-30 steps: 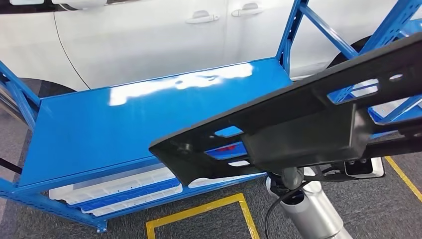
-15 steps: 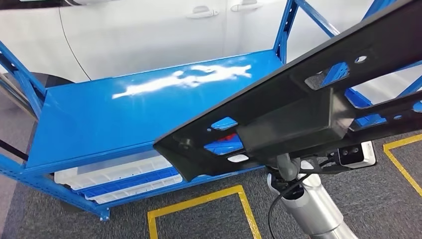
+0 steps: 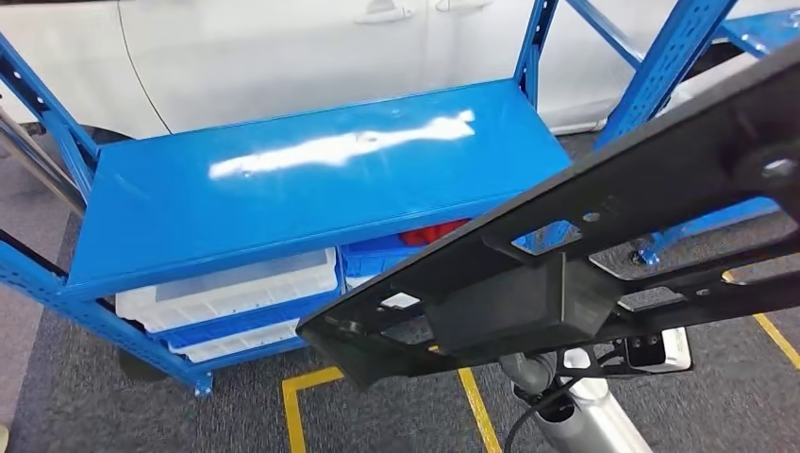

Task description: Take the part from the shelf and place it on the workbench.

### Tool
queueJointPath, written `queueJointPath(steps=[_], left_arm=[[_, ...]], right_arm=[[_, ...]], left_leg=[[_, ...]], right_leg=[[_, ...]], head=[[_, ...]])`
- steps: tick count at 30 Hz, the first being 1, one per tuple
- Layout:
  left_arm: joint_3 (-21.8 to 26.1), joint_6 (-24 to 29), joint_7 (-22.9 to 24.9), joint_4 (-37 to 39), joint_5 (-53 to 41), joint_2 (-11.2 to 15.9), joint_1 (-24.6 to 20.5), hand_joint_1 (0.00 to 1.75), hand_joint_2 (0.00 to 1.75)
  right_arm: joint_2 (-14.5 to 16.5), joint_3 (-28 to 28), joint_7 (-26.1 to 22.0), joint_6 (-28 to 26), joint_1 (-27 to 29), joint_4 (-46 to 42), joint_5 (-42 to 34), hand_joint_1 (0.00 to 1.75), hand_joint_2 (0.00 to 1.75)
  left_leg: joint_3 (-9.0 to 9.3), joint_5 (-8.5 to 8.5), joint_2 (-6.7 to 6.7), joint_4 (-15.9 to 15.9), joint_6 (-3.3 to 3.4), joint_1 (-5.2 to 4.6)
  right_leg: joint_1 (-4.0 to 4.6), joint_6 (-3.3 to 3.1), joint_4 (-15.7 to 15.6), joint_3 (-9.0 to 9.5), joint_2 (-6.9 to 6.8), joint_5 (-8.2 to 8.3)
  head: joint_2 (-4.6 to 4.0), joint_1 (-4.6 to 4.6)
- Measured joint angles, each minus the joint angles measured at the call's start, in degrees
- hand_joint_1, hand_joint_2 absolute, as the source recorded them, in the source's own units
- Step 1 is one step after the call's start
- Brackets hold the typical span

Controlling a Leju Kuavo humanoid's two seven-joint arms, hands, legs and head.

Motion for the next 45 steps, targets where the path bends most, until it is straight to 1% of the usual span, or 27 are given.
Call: queueJointPath(steps=[3, 5, 7, 8, 9, 10, 12, 14, 16, 18, 19, 21, 23, 24, 25, 27, 29, 30, 31, 33, 35, 38, 39, 40, 41, 43, 45], left_arm=[[-0.13, 0.02, 0.27, 0.03, 0.01, 0.02, 0.13, 0.0, 1.75], [-0.38, -0.04, 0.42, 0.07, -0.03, 0.03, 0.19, 0.0, 1.75], [-0.82, -0.17, 0.65, 0.07, -0.04, 0.03, 0.18, 0.0, 1.75], [-1.08, -0.26, 0.77, 0.07, -0.02, 0.03, 0.18, 0.0, 1.75], [-1.33, -0.34, 0.87, 0.06, -0.01, 0.03, 0.17, 0.0, 1.75], [-1.57, -0.44, 0.95, 0.06, -0.01, 0.03, 0.15, 0.0, 1.75], [-2.07, -0.67, 1.09, 0.06, -0.01, 0.06, -0.03, 0.0, 1.75], [-2.58, -0.82, 1.21, 0.06, -0.02, 0.21, -0.35, 0.0, 1.75], [-2.97, -0.89, 1.38, 0.05, -0.01, 0.36, -0.61, 0.0, 1.75], [-3.42, -0.93, 1.58, 0.04, 0.01, 0.36, -0.76, 0.0, 1.75], [-3.69, -0.94, 1.69, 0.04, 0.0, 0.35, -0.86, 0.0, 1.75], [-4.15, -0.9, 1.8, 0.04, -0.01, 0.33, -1.05, 0.0, 1.75], [-4.47, -0.81, 1.83, 0.05, -0.01, 0.32, -1.15, 0.0, 1.75], [-4.62, -0.74, 1.83, 0.05, -0.01, 0.32, -1.17, 0.0, 1.75], [-4.79, -0.64, 1.83, 0.05, -0.01, 0.33, -1.2, 0.0, 1.75], [-5.1, -0.29, 1.96, 0.04, -0.01, 0.35, -1.33, 0.0, 1.75], [-5.27, 0.13, 2.16, 0.04, -0.02, 0.44, -1.54, 0.0, 1.75], [-5.28, 0.33, 2.25, 0.04, -0.01, 0.55, -1.65, 0.0, 1.75], [-5.28, 0.6, 2.37, 0.05, -0.01, 0.69, -1.72, 0.0, 1.75], [-5.24, 1.15, 2.62, 0.06, 0.01, 1.06, -1.74, 0.0, 1.75], [-5.05, 1.55, 2.78, 0.07, -0.01, 1.39, -1.64, 0.0, 1.75], [-4.44, 1.72, 2.78, 0.07, -0.01, 1.62, -1.33, 0.0, 1.75], [-4.15, 1.72, 2.72, 0.07, -0.01, 1.61, -1.15, 0.0, 1.75], [-3.84, 1.71, 2.63, 0.07, -0.01, 1.57, -0.98, 0.0, 1.75], [-3.51, 1.7, 2.55, 0.07, -0.01, 1.53, -0.85, 0.0, 1.75], [-2.77, 1.65, 2.39, 0.07, -0.01, 1.46, -0.76, 0.0, 1.75], [-2.05, 1.58, 2.26, 0.07, -0.01, 1.45, -0.76, 0.0, 1.75]], right_arm=[[0.98, -0.44, -0.55, -0.4, 2.71, -1.28, 2.47, 1.75, 1.75], [1.93, -0.55, -0.51, -1.13, 3.94, -2.27, 3.73, 1.75, 1.75], [2.79, -0.78, -0.19, -1.99, 5.0, -3.47, 4.41, 1.75, 1.75], [3.15, -0.94, 0.1, -2.33, 5.52, -4.06, 4.65, 1.75, 1.75], [3.47, -1.13, 0.44, -2.68, 5.99, -4.61, 4.84, 1.75, 1.75], [3.78, -1.29, 0.73, -2.93, 6.37, -5.15, 5.04, 1.75, 1.75], [4.29, -1.63, 1.06, -3.29, 6.93, -6.15, 5.31, 1.75, 1.75], [4.7, -1.99, 1.15, -3.38, 7.26, -7.14, 5.41, 1.75, 1.75], [4.92, -2.31, 1.19, -3.4, 7.34, -7.72, 5.36, 1.75, 1.75], [4.95, -2.73, 1.18, -3.45, 7.21, -7.81, 5.04, 1.75, 1.75], [4.92, -2.97, 1.16, -3.55, 7.01, -7.8, 4.71, 1.75, 1.75], [4.74, -3.43, 1.31, -4.03, 6.05, -7.7, 3.62, 1.75, 1.75], [4.35, -3.64, 2.05, -4.8, 4.42, -7.47, 1.91, 1.75, 1.75], [4.09, -3.67, 2.66, -5.29, 3.51, -7.3, 0.9, 1.75, 1.75], [3.76, -3.66, 3.44, -5.89, 2.49, -7.1, -0.23, 1.75, 1.75], [2.92, -3.54, 5.26, -7.43, -0.15, -6.78, -2.93, 1.75, 1.75], [1.93, -3.31, 7.25, -9.28, -3.37, -6.67, -6.05, 1.75, 1.75], [1.41, -3.14, 8.1, -10.09, -4.83, -6.66, -7.52, 1.75, 1.75], [0.87, -2.92, 8.71, -10.76, -6.11, -6.64, -8.81, 1.75, 1.75], [0.06, -2.35, 9.38, -11.43, -7.82, -6.6, -10.19, 1.75, 1.75], [-0.21, -1.61, 9.47, -11.58, -8.58, -6.6, -9.96, 1.75, 1.75], [-0.21, -0.46, 8.61, -11.37, -8.32, -6.6, -7.94, 1.75, 1.75], [-0.17, -0.13, 8.22, -11.12, -7.97, -6.56, -7.15, 1.75, 1.75], [-0.1, 0.17, 7.88, -10.8, -7.58, -6.5, -6.47, 1.75, 1.75], [0.01, 0.45, 7.58, -10.45, -7.23, -6.41, -5.93, 1.75, 1.75], [0.42, 0.87, 7.36, -9.72, -6.94, -6.26, -5.4, 1.75, 1.75], [0.95, 1.07, 7.8, -9.18, -7.19, -6.14, -5.44, 1.75, 1.75]], left_leg=[[-0.5, 0.49, -0.08, -0.3, -1.03, 0.02], [-1.77, -3.26, -0.1, 2.86, -1.48, 0.1], [-3.54, -9.04, -0.09, 10.31, -1.81, 0.21], [-4.02, -10.62, -0.09, 13.8, -1.93, 0.22], [-3.8, -10.93, -0.09, 15.85, -1.98, 0.21], [-2.65, -10.05, -0.09, 15.81, -1.94, 0.21], [2.48, -7.42, -0.09, 9.86, -1.59, 0.19], [7.86, -7.3, -0.13, 2.02, -1.04, -0.07], [9.47, -8.0, -0.19, -1.17, -0.53, -0.42], [8.75, -7.07, -0.08, -1.43, 0.15, -0.23], [8.31, -6.48, 0.05, -1.52, 0.59, -0.09], [7.04, -5.19, 0.34, -1.58, 1.17, 0.06], [5.31, -3.92, 0.48, -1.4, 1.33, 0.02], [4.4, -3.3, 0.54, -1.27, 1.29, 0.01], [3.49, -2.74, 0.58, -1.11, 1.2, 0.01], [1.85, -1.72, 0.6, -0.68, 0.95, 0.01], [0.65, -0.79, 0.54, -0.34, 0.51, -0.11], [0.35, -0.31, 0.51, -0.33, 0.22, -0.15], [0.13, 0.17, 0.49, -0.43, -0.11, -0.17], [-0.2, 0.84, 0.41, -0.67, -0.8, -0.13], [-1.26, -1.39, 0.28, 1.36, -1.37, -0.07], [-4.45, -8.51, 0.21, 11.71, -1.99, 0.11], [-4.96, -9.42, 0.22, 14.41, -2.15, 0.15], [-4.51, -9.22, 0.22, 15.14, -2.23, 0.17], [-2.89, -8.18, 0.22, 13.51, -2.22, 0.19], [2.65, -6.11, 0.23, 5.56, -1.85, 0.15], [5.98, -5.37, 0.21, 0.15, -1.23, -0.12]], right_leg=[[-0.08, -1.2, -0.72, -0.88, -0.14, 1.35], [-0.33, -2.1, -1.1, -2.03, -0.3, 2.7], [-0.15, -2.49, -0.95, -3.46, -0.37, 3.78], [-0.04, -2.54, -0.78, -4.21, -0.39, 4.27], [0.05, -2.54, -0.57, -5.01, -0.41, 4.74], [0.12, -2.49, -0.31, -5.81, -0.41, 5.17], [0.19, -2.29, 0.33, -7.26, -0.39, 5.95], [0.32, -1.8, 0.84, -8.23, -0.38, 6.68], [0.33, -1.13, 0.89, -8.56, -0.4, 7.52], [0.27, -0.41, 1.02, -8.85, -0.26, 7.79], [0.22, -0.07, 1.8, -9.25, -0.15, 6.73], [-0.06, 0.57, 6.62, -10.85, 0.0, 1.76], [-0.26, 1.03, 13.96, -12.56, -0.01, -2.85], [-0.33, 1.16, 16.37, -12.65, -0.01, -3.32], [-0.4, 1.21, 16.95, -11.88, -0.01, -2.53], [-0.48, 1.0, 11.95, -7.29, 0.01, 0.5], [-0.26, 0.4, 3.78, -1.74, 0.09, 0.88], [-0.09, 0.04, 1.14, -0.26, 0.13, 0.44], [0.1, -0.36, -0.23, 0.22, 0.16, -0.01], [0.01, -1.31, -0.84, -0.3, 0.07, 0.72], [-0.22, -2.31, -1.34, -0.93, -0.12, 1.78], [-0.06, -2.91, -1.35, -2.35, -0.26, 3.07], [0.01, -2.92, -1.21, -2.86, -0.27, 3.38], [0.05, -2.87, -0.99, -3.38, -0.28, 3.62], [0.07, -2.79, -0.69, -3.87, -0.29, 3.79], [0.13, -2.56, 0.01, -4.69, -0.32, 3.98], [0.21, -2.13, 0.51, -5.16, -0.34, 4.21]], head=[[0.0, 0.0], [0.0, 0.0], [0.0, 0.0], [0.0, 0.0], [0.0, 0.0], [0.0, 0.0], [0.0, 0.0], [0.0, -0.01], [0.0, -0.01], [0.0, 0.0], [0.0, 0.0], [0.0, 0.0], [0.0, 0.0], [0.0, 0.0], [0.0, 0.0], [0.0, 0.0], [0.0, -0.01], [0.0, -0.01], [0.0, -0.01], [0.0, -0.01], [0.0, -0.01], [0.0, -0.01], [0.0, 0.0], [0.0, -0.01], [0.0, -0.01], [0.0, -0.02], [0.0, -0.02]])
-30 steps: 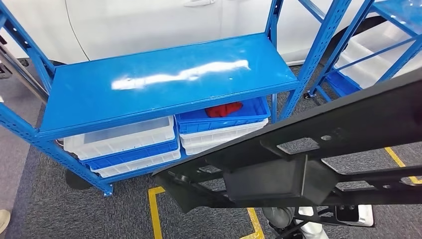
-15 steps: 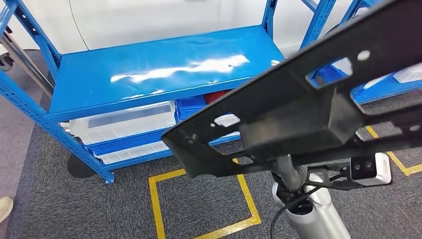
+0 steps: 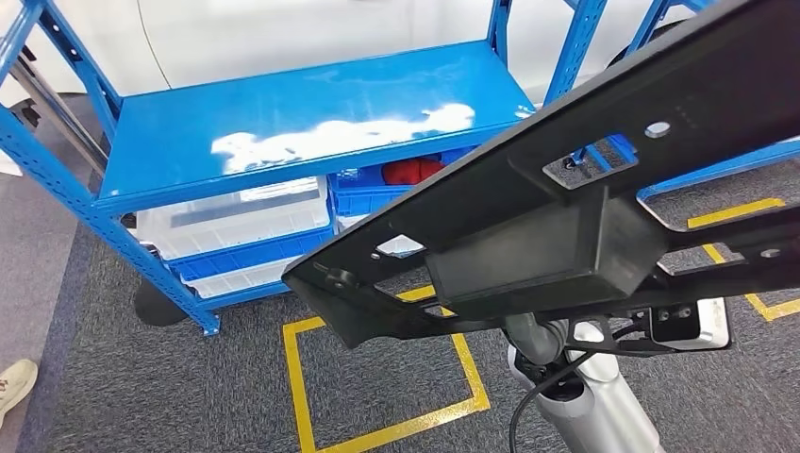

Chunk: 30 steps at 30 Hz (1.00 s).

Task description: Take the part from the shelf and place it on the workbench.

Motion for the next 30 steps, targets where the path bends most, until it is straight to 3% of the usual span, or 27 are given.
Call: queueJointPath(steps=[4, 6, 8, 9, 10, 11, 12, 14, 15, 16, 18, 20, 23, 24, 25, 26, 27, 28, 30], left_arm=[[1.03, -0.18, -0.11, 0.0, 0.01, -0.06, 0.04, 0.0, 1.75], [1.23, -0.28, -0.12, 0.0, 0.0, -0.11, 0.03, 0.0, 1.75], [1.31, -0.4, -0.13, 0.0, 0.0, -0.13, 0.08, 0.0, 1.75], [1.32, -0.48, -0.13, 0.0, 0.0, -0.14, 0.15, 0.0, 1.75], [1.32, -0.54, -0.14, 0.0, 0.0, -0.16, 0.24, 0.0, 1.75], [1.32, -0.59, -0.14, 0.0, 0.0, -0.19, 0.31, 0.0, 1.75], [1.32, -0.64, -0.15, 0.0, 0.0, -0.22, 0.37, 0.0, 1.75], [1.32, -0.7, -0.11, 0.0, 0.0, -0.26, 0.44, 0.0, 1.75], [1.31, -0.72, -0.04, 0.0, 0.0, -0.27, 0.5, 0.0, 1.75], [1.31, -0.73, 0.14, 0.0, 0.0, -0.27, 0.59, 0.0, 1.75], [1.32, -0.67, 0.74, 0.0, 0.0, -0.27, 0.68, 0.0, 1.75], [1.34, -0.63, 1.33, 0.0, 0.0, -0.24, 0.68, 0.0, 1.75], [1.34, -0.76, 1.77, 0.0, 0.0, -0.24, 0.8, 0.0, 1.75], [1.34, -0.8, 1.89, 0.0, 0.0, -0.27, 0.92, 0.0, 1.75], [1.33, -0.8, 1.96, 0.0, 0.0, -0.32, 1.04, 0.0, 1.75], [1.33, -0.78, 2.04, 0.0, 0.0, -0.38, 1.14, 0.0, 1.75], [1.33, -0.71, 2.15, 0.0, 0.0, -0.43, 1.2, 0.0, 1.75], [1.33, -0.62, 2.28, 0.0, 0.0, -0.45, 1.24, 0.0, 1.75], [1.34, -0.39, 2.57, 0.01, 0.0, -0.49, 1.31, 0.0, 1.75]], right_arm=[[0.66, 0.07, 2.01, 0.28, -1.01, 0.37, -1.02, 1.75, 1.75], [0.84, 0.06, 2.6, 0.09, -1.56, 0.4, -1.3, 1.75, 1.75], [0.96, 0.04, 2.93, -0.19, -1.68, 0.42, -1.23, 1.75, 1.75], [0.98, 0.02, 3.04, -0.29, -1.6, 0.42, -1.0, 1.75, 1.75], [1.03, -0.05, 3.1, -0.34, -1.51, 0.42, -0.64, 1.75, 1.75], [1.11, -0.16, 3.09, -0.37, -1.44, 0.41, -0.17, 1.75, 1.75], [1.2, -0.31, 3.01, -0.35, -1.4, 0.38, 0.38, 1.75, 1.75], [1.37, -0.63, 2.4, -0.21, -1.43, 0.29, 1.85, 1.75, 1.75], [1.42, -0.76, 1.91, -0.13, -1.45, 0.25, 2.71, 1.75, 1.75], [1.45, -0.9, 1.38, -0.08, -1.46, 0.22, 3.62, 1.75, 1.75], [1.49, -1.19, 0.54, -0.07, -1.46, 0.23, 5.2, 1.75, 1.75], [1.5, -1.47, -0.49, -0.12, -1.48, 0.23, 6.93, 1.75, 1.75], [1.42, -1.76, -3.17, -0.13, -1.02, 0.36, 10.21, 1.75, 1.75], [1.33, -1.86, -4.09, -0.13, -0.64, 0.43, 11.27, 1.75, 1.75], [1.18, -1.98, -4.94, -0.11, -0.23, 0.49, 12.21, 1.75, 1.75], [1.03, -2.09, -5.67, -0.09, 0.14, 0.53, 13.03, 1.75, 1.75], [0.9, -2.17, -6.21, -0.07, 0.39, 0.55, 13.64, 1.75, 1.75], [0.8, -2.22, -6.59, -0.06, 0.54, 0.53, 14.2, 1.75, 1.75], [0.71, -2.24, -6.97, -0.09, 0.69, 0.38, 15.02, 1.75, 1.75]], left_leg=[[-0.18, 0.7, 0.05, -1.3, 1.32, 0.08], [-0.52, 1.42, 0.13, -1.69, 1.96, 0.38], [-1.2, 1.87, 0.14, -1.63, 2.2, 0.33], [-1.51, 2.04, 0.13, -1.57, 2.19, 0.31], [-1.75, 2.19, 0.12, -1.5, 2.14, 0.31], [-1.89, 2.29, 0.17, -1.42, 2.07, 0.31], [-1.96, 2.34, 0.29, -1.33, 2.0, 0.32], [-2.03, 2.33, 0.59, -1.04, 1.71, 0.14], [-2.1, 2.34, 0.79, -0.91, 1.47, 0.01], [-2.17, 2.37, 1.06, -0.84, 1.17, -0.13], [-2.29, 2.42, 1.89, -0.86, 0.51, -0.21], [-2.97, 1.02, 1.81, 0.7, -0.09, -0.07], [-7.03, -4.83, 0.67, 10.68, -0.62, 0.18], [-8.41, -6.16, 0.55, 14.09, -0.71, 0.22], [-9.01, -6.42, 0.48, 15.81, -0.74, 0.23], [-8.52, -5.54, 0.4, 15.23, -0.69, 0.24], [-6.96, -3.78, 0.14, 12.4, -0.56, 0.26], [-4.83, -1.82, -0.72, 8.27, -0.35, 0.29], [-1.54, 0.2, -3.09, 1.57, 0.09, 0.37]], right_leg=[[0.0, 1.38, 0.63, -0.65, 0.09, 0.04], [-0.12, 1.99, 4.59, -2.41, 0.2, -2.86], [-0.35, 2.44, 12.17, -5.61, 0.25, -6.95], [-0.47, 2.61, 15.17, -6.76, 0.25, -8.03], [-0.58, 2.7, 16.27, -7.0, 0.24, -8.02], [-0.67, 2.72, 14.96, -6.04, 0.2, -6.92], [-0.74, 2.66, 11.63, -4.07, -0.06, -5.1], [-0.5, 2.17, 3.6, 0.22, -1.78, -2.3], [-0.29, 1.82, 1.13, 1.37, -2.45, -1.7], [-0.1, 1.44, 0.03, 1.71, -2.79, -1.62], [-0.03, 0.63, -0.17, 1.34, -1.86, -1.2], [-0.2, -0.18, -0.53, 1.11, -1.0, -0.61], [-0.21, -0.83, -0.69, 0.6, 0.21, -0.06], [-0.16, -0.86, -0.62, 0.42, 0.69, 0.06], [-0.12, -0.83, -0.52, 0.25, 1.23, 0.15], [-0.11, -0.75, -0.39, 0.12, 1.8, 0.22], [-0.11, -0.68, -0.22, 0.04, 2.37, 0.26], [-0.15, -0.58, -0.02, -0.05, 2.92, 0.26], [-0.14, -0.09, 0.48, -0.53, 4.0, 0.31]], head=[[0.0, 0.0], [0.0, 0.01], [0.0, 0.02], [0.0, 0.02], [0.0, 0.02], [0.0, 0.02], [0.0, 0.02], [0.0, 0.02], [0.0, 0.02], [0.0, 0.01], [0.0, 0.0], [0.0, 0.0], [0.0, 0.0], [0.0, 0.0], [0.0, -0.01], [0.0, -0.01], [0.0, -0.01], [0.0, 0.0], [0.0, 0.01]])
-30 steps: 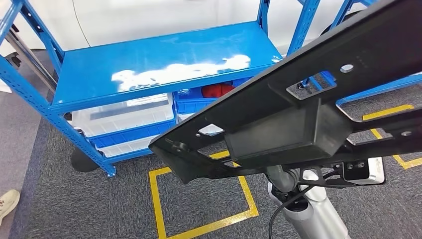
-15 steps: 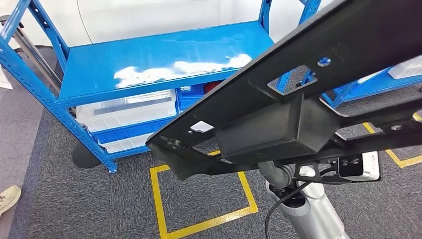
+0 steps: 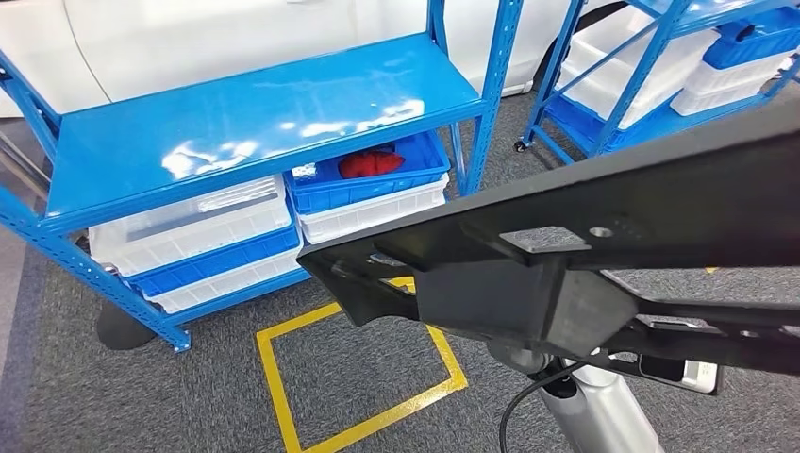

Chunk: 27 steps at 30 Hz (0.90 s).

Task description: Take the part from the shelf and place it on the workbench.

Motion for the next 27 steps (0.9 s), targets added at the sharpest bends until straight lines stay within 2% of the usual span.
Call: queueJointPath(steps=[1, 2, 3, 4, 5, 6, 8, 9, 10, 11, 12, 13, 15, 16, 17, 19, 21, 23, 24, 25, 26, 27], left_arm=[[0.0, 0.09, 0.1, 0.01, 0.0, -0.03, 0.03, 0.0, 1.75], [-0.01, 0.2, 0.15, 0.01, -0.01, -0.08, 0.03, 0.0, 1.75], [-0.01, 0.32, 0.16, 0.01, -0.02, -0.17, 0.02, 0.0, 1.75], [-0.02, 0.44, 0.15, 0.01, -0.02, -0.24, -0.03, 0.0, 1.75], [-0.02, 0.59, 0.09, 0.01, -0.02, -0.3, -0.09, 0.0, 1.75], [-0.02, 0.72, 0.0, 0.01, -0.01, -0.36, -0.11, 0.0, 1.75], [-0.02, 0.84, -0.25, 0.01, -0.01, -0.4, -0.01, 0.0, 1.75], [-0.03, 0.84, -0.33, 0.01, -0.01, -0.43, 0.08, 0.0, 1.75], [-0.04, 0.84, -0.38, 0.01, -0.01, -0.45, 0.14, 0.0, 1.75], [-0.08, 0.84, -0.4, 0.01, -0.01, -0.48, 0.16, 0.0, 1.75], [-0.15, 0.85, -0.42, 0.01, 0.0, -0.5, 0.14, 0.0, 1.75], [-0.23, 0.9, -0.43, 0.01, 0.0, -0.51, 0.07, 0.0, 1.75], [-0.42, 1.14, -0.41, 0.01, -0.01, -0.39, -0.05, 0.0, 1.75], [-0.51, 1.27, -0.38, 0.01, -0.01, -0.28, -0.11, 0.0, 1.75], [-0.58, 1.36, -0.39, 0.01, -0.01, -0.16, -0.2, 0.0, 1.75], [-0.68, 1.39, -0.65, 0.01, -0.03, 0.15, -0.44, 0.0, 1.75], [-0.68, 1.38, -1.14, 0.01, -0.03, 0.56, -0.6, 0.0, 1.75], [-0.66, 1.31, -1.53, 0.01, 0.01, 0.94, -0.58, 0.0, 1.75], [-0.66, 1.14, -1.66, 0.01, 0.02, 1.06, -0.52, 0.0, 1.75], [-0.66, 0.88, -1.77, 0.01, 0.01, 1.14, -0.44, 0.0, 1.75], [-0.64, 0.57, -1.89, 0.01, 0.01, 1.16, -0.38, 0.0, 1.75], [-0.62, 0.27, -2.01, 0.01, 0.0, 1.17, -0.36, 0.0, 1.75]], right_arm=[[-0.02, 0.02, -0.09, -0.04, 0.12, -0.08, 0.31, 1.75, 1.75], [-0.05, 0.03, -0.18, -0.1, 0.26, -0.14, 0.55, 1.75, 1.75], [-0.1, 0.05, -0.32, -0.18, 0.39, -0.17, 0.8, 1.75, 1.75], [-0.21, 0.05, -0.57, -0.27, 0.52, -0.2, 1.01, 1.75, 1.75], [-0.39, 0.06, -0.91, -0.41, 0.57, -0.25, 1.22, 1.75, 1.75], [-0.61, 0.07, -1.29, -0.62, 0.6, -0.28, 1.44, 1.75, 1.75], [-1.08, 0.11, -1.81, -1.12, 0.74, -0.28, 1.84, 1.75, 1.75], [-1.23, 0.14, -1.93, -1.33, 0.88, -0.26, 1.99, 1.75, 1.75], [-1.33, 0.15, -1.97, -1.52, 1.09, -0.24, 2.18, 1.75, 1.75], [-1.4, 0.15, -1.99, -1.81, 1.4, -0.25, 2.51, 1.75, 1.75], [-1.45, 0.14, -1.97, -2.22, 1.86, -0.35, 2.99, 1.75, 1.75], [-1.47, 0.12, -1.95, -2.7, 2.4, -0.55, 3.55, 1.75, 1.75], [-1.49, 0.05, -1.83, -3.53, 3.3, -1.2, 4.54, 1.75, 1.75], [-1.48, -0.03, -1.69, -3.9, 3.61, -1.59, 4.88, 1.75, 1.75], [-1.48, -0.19, -1.48, -4.24, 3.97, -1.98, 5.15, 1.75, 1.75], [-1.49, -0.79, -0.98, -4.81, 5.09, -2.84, 5.43, 1.75, 1.75], [-1.54, -1.59, -0.79, -4.96, 6.04, -3.55, 5.23, 1.75, 1.75], [-1.58, -2.33, -0.83, -4.73, 6.58, -3.87, 4.9, 1.75, 1.75], [-1.57, -2.58, -0.84, -4.54, 6.93, -3.91, 4.82, 1.75, 1.75], [-1.56, -2.81, -0.84, -4.39, 7.37, -3.93, 4.81, 1.75, 1.75], [-1.53, -2.98, -0.86, -4.3, 7.82, -3.93, 4.86, 1.75, 1.75], [-1.5, -3.1, -0.89, -4.25, 8.2, -3.94, 4.91, 1.75, 1.75]], left_leg=[[0.61, 0.13, -0.77, -1.44, 0.18, -0.05], [0.7, 0.0, -0.81, -1.76, 0.33, -0.15], [0.67, 0.2, -0.26, -1.87, 0.57, -0.12], [0.66, 0.44, 0.34, -2.08, 0.88, -0.03], [0.65, 0.68, 0.96, -2.3, 1.25, 0.1], [0.61, 0.88, 1.64, -2.51, 1.57, 0.25], [0.43, 0.99, 2.96, -2.57, 1.88, 0.21], [0.37, 0.99, 3.65, -2.56, 1.91, 0.18], [0.32, 0.98, 4.31, -2.55, 1.91, 0.18], [0.32, 0.96, 4.95, -2.54, 1.89, 0.18], [0.36, 0.92, 5.56, -2.51, 1.83, 0.18], [0.42, 0.85, 6.11, -2.45, 1.71, 0.16], [0.49, 0.63, 7.05, -2.25, 1.24, -0.12], [0.53, 0.54, 7.48, -2.18, 0.92, -0.26], [0.61, 0.5, 7.96, -2.21, 0.58, -0.37], [0.85, 0.31, 8.5, -2.25, -0.17, -0.27], [0.19, -1.39, 6.74, -0.28, -0.76, -0.05], [-2.7, -5.27, 4.23, 6.48, -1.06, 0.08], [-4.5, -7.01, 3.69, 10.52, -1.13, 0.09], [-5.85, -7.89, 3.49, 13.48, -1.18, 0.09], [-6.24, -7.54, 3.43, 14.3, -1.17, 0.09], [-5.72, -6.23, 3.35, 13.11, -1.1, 0.09]], right_leg=[[-0.09, 0.37, 0.16, -0.33, 0.52, 0.11], [-0.19, 0.8, 0.2, -0.65, 1.1, 0.31], [-0.27, 1.22, 0.15, -0.89, 1.63, 0.52], [-0.27, 1.56, 0.3, -1.07, 1.52, 0.48], [-0.19, 1.88, 1.06, -1.51, 0.79, -0.11], [-0.12, 2.15, 3.06, -2.44, -0.35, -1.44], [-0.26, 2.62, 9.92, -5.54, -2.52, -5.24], [-0.42, 2.84, 13.39, -7.09, -2.89, -6.69], [-0.58, 3.02, 15.35, -7.89, -3.07, -7.15], [-0.74, 3.15, 15.29, -7.67, -3.26, -6.57], [-0.87, 3.18, 12.95, -6.26, -3.61, -5.08], [-0.94, 3.13, 9.02, -4.01, -4.45, -3.21], [-0.57, 2.52, 2.04, -0.31, -6.73, -1.08], [-0.34, 2.13, 0.43, 0.4, -7.36, -0.86], [-0.09, 1.71, 0.1, 0.35, -7.36, -1.05], [-0.12, 0.92, -0.2, 0.23, -6.13, -0.72], [-0.36, 0.11, -0.75, 0.36, -5.09, -0.25], [-0.42, -0.39, -0.95, 0.3, -3.91, 0.04], [-0.34, -0.51, -0.92, 0.22, -3.23, 0.11], [-0.27, -0.55, -0.88, 0.18, -2.5, 0.14], [-0.22, -0.56, -0.79, 0.16, -1.77, 0.15], [-0.2, -0.55, -0.66, 0.17, -1.04, 0.14]], head=[[0.0, 0.0], [0.0, 0.0], [0.0, 0.0], [0.0, 0.0], [0.0, 0.01], [0.0, 0.01], [0.0, 0.01], [0.0, 0.01], [0.0, 0.01], [0.0, 0.01], [0.0, 0.01], [0.0, 0.01], [0.0, 0.01], [0.0, 0.0], [0.0, 0.0], [0.0, 0.0], [0.0, 0.0], [0.0, 0.0], [0.0, -0.01], [0.0, 0.0], [0.0, 0.0], [0.0, -0.01]])
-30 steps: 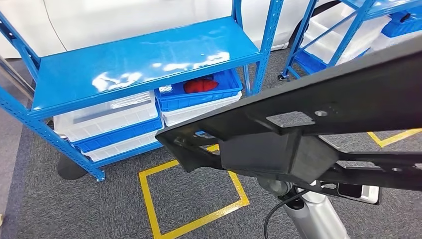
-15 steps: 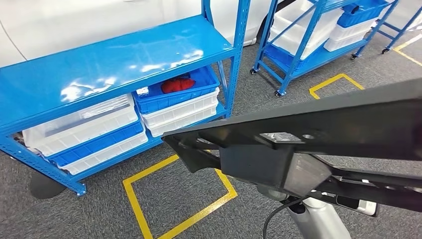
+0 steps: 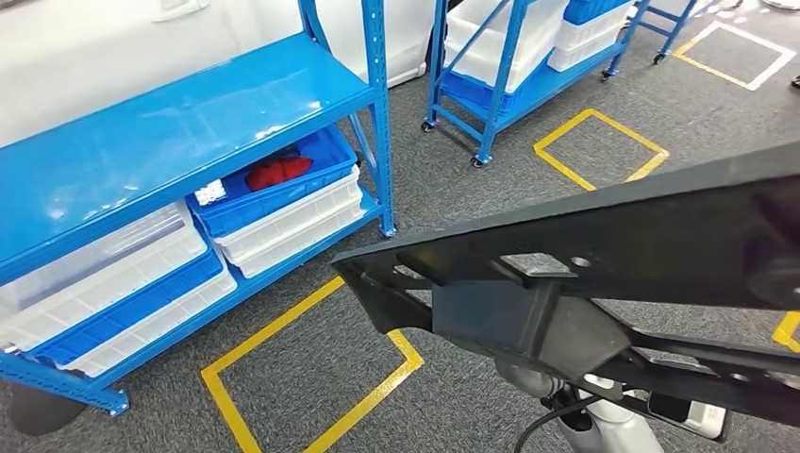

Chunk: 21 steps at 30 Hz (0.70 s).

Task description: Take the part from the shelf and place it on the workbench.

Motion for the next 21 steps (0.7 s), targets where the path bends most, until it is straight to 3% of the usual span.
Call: queueJointPath(steps=[2, 4, 5, 7, 9, 11, 13, 14, 15, 18, 20, 21], left_arm=[[0.09, -0.49, -0.25, 0.0, 0.0, 0.02, -0.06, 0.0, 1.75], [0.19, -0.78, -0.48, 0.0, 0.0, 0.03, -0.14, 0.0, 1.75], [0.25, -0.84, -0.58, 0.0, -0.01, 0.02, -0.17, 0.0, 1.75], [0.38, -0.9, -0.69, -0.01, -0.01, -0.08, -0.29, 0.0, 1.75], [0.48, -0.89, -0.73, -0.02, 0.01, -0.22, -0.45, 0.0, 1.75], [0.51, -0.87, -0.75, -0.02, 0.02, -0.34, -0.37, 0.0, 1.75], [0.5, -0.96, -0.75, -0.02, -0.01, -0.45, -0.13, 0.0, 1.75], [0.5, -1.02, -0.75, -0.02, -0.03, -0.52, -0.09, 0.0, 1.75], [0.49, -1.07, -0.75, -0.02, -0.04, -0.61, -0.11, 0.0, 1.75], [0.49, -0.9, -0.69, -0.02, -0.03, -0.93, -0.24, 0.0, 1.75], [0.49, -0.63, -0.63, -0.02, -0.01, -1.04, -0.24, 0.0, 1.75], [0.46, -0.55, -0.61, -0.02, -0.01, -1.07, -0.27, 0.0, 1.75]], right_arm=[[0.13, -0.21, -0.13, 0.14, 0.43, -0.01, 0.09, 1.75, 1.75], [0.26, -0.38, -0.29, 0.51, 0.49, -0.01, 0.08, 1.75, 1.75], [0.28, -0.48, -0.37, 0.74, 0.49, -0.01, 0.07, 1.75, 1.75], [0.29, -0.75, -0.45, 1.09, 0.46, -0.02, 0.03, 1.75, 1.75], [0.29, -1.04, -0.48, 1.16, 0.37, -0.11, -0.11, 1.75, 1.75], [0.29, -1.15, -0.46, 1.22, 0.22, -0.19, -0.25, 1.75, 1.75], [0.3, -1.14, -0.4, 1.33, 0.27, -0.19, -0.31, 1.75, 1.75], [0.31, -1.12, -0.35, 1.42, 0.42, -0.2, -0.33, 1.75, 1.75], [0.32, -1.1, -0.28, 1.54, 0.61, -0.25, -0.35, 1.75, 1.75], [0.33, -1.01, -0.37, 1.94, 1.39, -0.63, -0.31, 1.75, 1.75], [0.36, -0.95, -0.81, 2.18, 1.96, -0.87, -0.3, 1.75, 1.75], [0.37, -0.95, -0.98, 2.36, 2.35, -0.93, -0.33, 1.75, 1.75]], left_leg=[[3.45, 4.11, -1.63, -7.55, 0.41, 0.04], [6.15, 6.09, -3.69, -13.74, 0.85, 0.09], [6.49, 5.95, -4.05, -14.58, 1.09, 0.03], [6.62, 6.17, -3.01, -15.0, 1.69, 0.02], [6.76, 6.65, -1.69, -15.54, 2.5, 0.24], [6.73, 6.85, -0.32, -15.79, 2.99, 0.24], [6.64, 6.81, 1.12, -15.77, 3.07, 0.16], [6.63, 6.77, 1.84, -15.75, 3.03, 0.15], [6.65, 6.71, 2.51, -15.73, 2.94, 0.15], [7.04, 6.34, 4.18, -15.66, 2.34, -0.01], [7.28, 6.07, 5.17, -15.61, 1.7, -0.29], [7.39, 6.0, 5.7, -15.65, 1.34, -0.38]], right_leg=[[0.0, 0.18, 0.43, -0.03, 1.49, -0.11], [0.0, 0.72, 0.92, -0.39, 2.9, -0.15], [-0.08, 1.09, 0.97, -0.64, 3.53, -0.03], [-0.24, 1.9, 0.91, -1.07, 4.54, 0.3], [-0.08, 2.44, 2.58, -2.0, 2.76, -0.82], [-0.01, 2.8, 8.46, -4.77, -0.51, -4.2], [-0.31, 3.16, 15.33, -8.0, -1.84, -7.02], [-0.48, 3.29, 16.62, -8.57, -2.13, -7.05], [-0.63, 3.38, 15.64, -7.97, -2.41, -6.03], [-0.58, 3.02, 4.53, -1.95, -5.14, -1.36], [-0.1, 2.35, 0.73, -0.12, -6.3, -0.67], [0.14, 1.99, 0.64, -0.24, -5.89, -0.74]], head=[[0.0, 0.01], [0.0, 0.02], [0.0, 0.02], [0.0, 0.01], [0.0, 0.01], [0.0, 0.02], [0.0, 0.02], [0.0, 0.02], [0.0, 0.02], [0.0, 0.02], [0.0, 0.02], [0.0, 0.02]])
